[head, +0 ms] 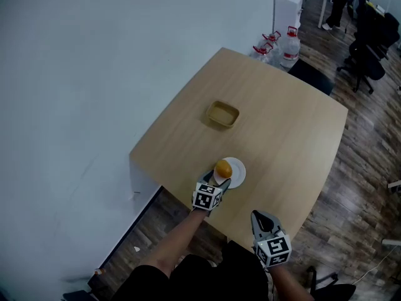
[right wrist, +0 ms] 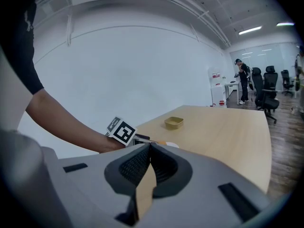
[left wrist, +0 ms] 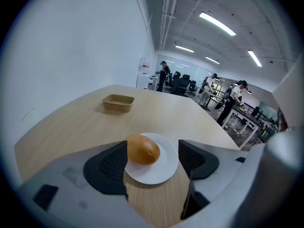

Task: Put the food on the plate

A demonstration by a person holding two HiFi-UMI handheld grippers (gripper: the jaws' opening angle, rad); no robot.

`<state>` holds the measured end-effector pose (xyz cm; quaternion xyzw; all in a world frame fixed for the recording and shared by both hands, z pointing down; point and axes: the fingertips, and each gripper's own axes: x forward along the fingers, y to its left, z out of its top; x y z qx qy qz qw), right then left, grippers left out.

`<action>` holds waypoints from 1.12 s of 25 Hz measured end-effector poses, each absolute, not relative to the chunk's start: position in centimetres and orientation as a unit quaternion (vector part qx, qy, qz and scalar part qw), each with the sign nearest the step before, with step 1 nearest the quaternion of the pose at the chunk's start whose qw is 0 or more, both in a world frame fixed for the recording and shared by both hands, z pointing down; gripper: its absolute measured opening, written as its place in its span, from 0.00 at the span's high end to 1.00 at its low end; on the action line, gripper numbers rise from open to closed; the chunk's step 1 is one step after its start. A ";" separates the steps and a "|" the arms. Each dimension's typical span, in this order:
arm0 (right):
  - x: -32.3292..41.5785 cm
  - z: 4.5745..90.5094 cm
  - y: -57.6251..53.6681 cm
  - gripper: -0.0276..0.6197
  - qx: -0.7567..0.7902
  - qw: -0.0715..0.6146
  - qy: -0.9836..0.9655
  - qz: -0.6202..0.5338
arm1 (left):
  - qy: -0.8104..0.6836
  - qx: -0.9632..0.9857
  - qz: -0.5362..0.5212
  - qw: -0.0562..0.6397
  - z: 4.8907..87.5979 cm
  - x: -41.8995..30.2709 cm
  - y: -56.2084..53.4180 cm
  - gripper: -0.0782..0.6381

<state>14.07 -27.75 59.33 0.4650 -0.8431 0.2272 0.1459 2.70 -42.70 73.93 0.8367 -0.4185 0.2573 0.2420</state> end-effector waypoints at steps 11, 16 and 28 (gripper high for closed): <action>14.9 57.0 -23.1 0.86 0.514 0.148 -0.821 0.199 | -0.419 0.862 0.174 0.226 66.1 3.3 -34.1 0.45; 13.2 54.9 -19.6 0.86 0.536 0.146 -0.811 0.181 | -0.432 0.873 0.128 0.188 61.3 0.1 -28.0 0.45; 6.5 51.8 -7.2 0.86 0.542 0.124 -0.814 0.170 | -0.423 0.882 0.062 0.198 53.4 -4.9 -9.7 0.45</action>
